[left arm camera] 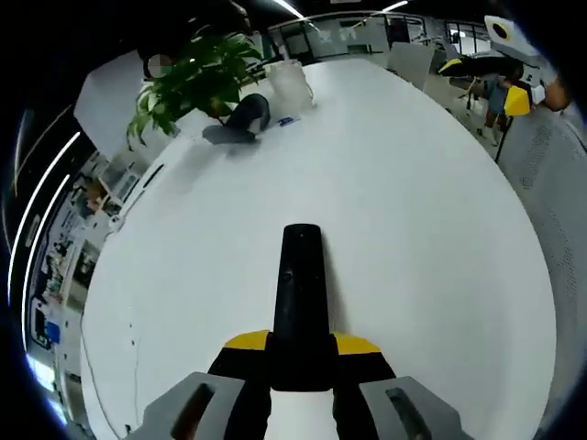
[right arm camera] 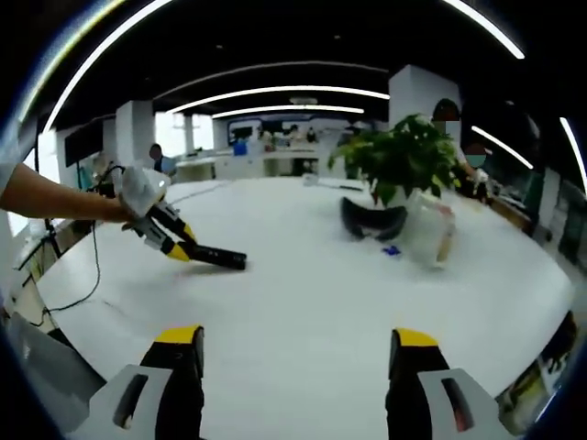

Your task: Press the specified remote control buttons in sequence, fully releasing each button before pressing the next.

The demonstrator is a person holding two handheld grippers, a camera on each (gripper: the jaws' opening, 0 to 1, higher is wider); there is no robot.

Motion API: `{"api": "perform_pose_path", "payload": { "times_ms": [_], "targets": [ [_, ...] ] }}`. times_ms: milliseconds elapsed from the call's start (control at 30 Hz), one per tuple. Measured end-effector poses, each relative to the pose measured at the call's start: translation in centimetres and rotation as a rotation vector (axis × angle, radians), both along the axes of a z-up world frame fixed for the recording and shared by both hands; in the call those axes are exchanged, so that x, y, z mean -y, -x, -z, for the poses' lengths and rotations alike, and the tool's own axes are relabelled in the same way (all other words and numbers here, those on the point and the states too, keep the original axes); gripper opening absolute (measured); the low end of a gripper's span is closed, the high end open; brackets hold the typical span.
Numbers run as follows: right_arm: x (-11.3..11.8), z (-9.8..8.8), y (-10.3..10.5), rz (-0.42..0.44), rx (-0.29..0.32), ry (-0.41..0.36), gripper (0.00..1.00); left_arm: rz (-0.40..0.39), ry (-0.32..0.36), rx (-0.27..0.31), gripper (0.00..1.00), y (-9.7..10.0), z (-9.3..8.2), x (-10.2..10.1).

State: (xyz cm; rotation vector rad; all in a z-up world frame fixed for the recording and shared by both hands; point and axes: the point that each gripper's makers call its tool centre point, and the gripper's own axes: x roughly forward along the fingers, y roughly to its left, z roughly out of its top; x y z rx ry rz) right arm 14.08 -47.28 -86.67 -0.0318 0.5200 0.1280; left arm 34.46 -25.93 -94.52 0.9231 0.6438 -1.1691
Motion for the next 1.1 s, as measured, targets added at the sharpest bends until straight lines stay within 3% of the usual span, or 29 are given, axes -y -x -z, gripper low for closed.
{"api": "perform_pose_path", "payload": {
  "times_ms": [500,700,800,967,1100],
  "targets": [
    [0.3,0.4,0.0,0.02,-0.023,-0.008,0.78,0.01,-0.085,-0.012,0.23,-4.8,2.2,0.6],
    [0.2,0.5,0.0,0.011,-0.03,0.002,0.78,0.002,-0.077,-0.021,0.23,-5.2,2.6,0.8],
    [0.1,0.5,0.0,0.005,-0.031,0.008,0.78,-0.006,-0.035,-0.089,0.23,-4.3,2.4,1.3],
    [0.2,0.4,0.0,0.007,-0.028,0.001,0.77,0.02,-0.027,-0.081,0.24,-4.1,2.2,1.3],
    [0.2,0.3,0.1,0.008,-0.022,0.0,0.78,-0.011,-0.018,-0.068,0.23,-4.1,2.3,1.2]
  ]
}}
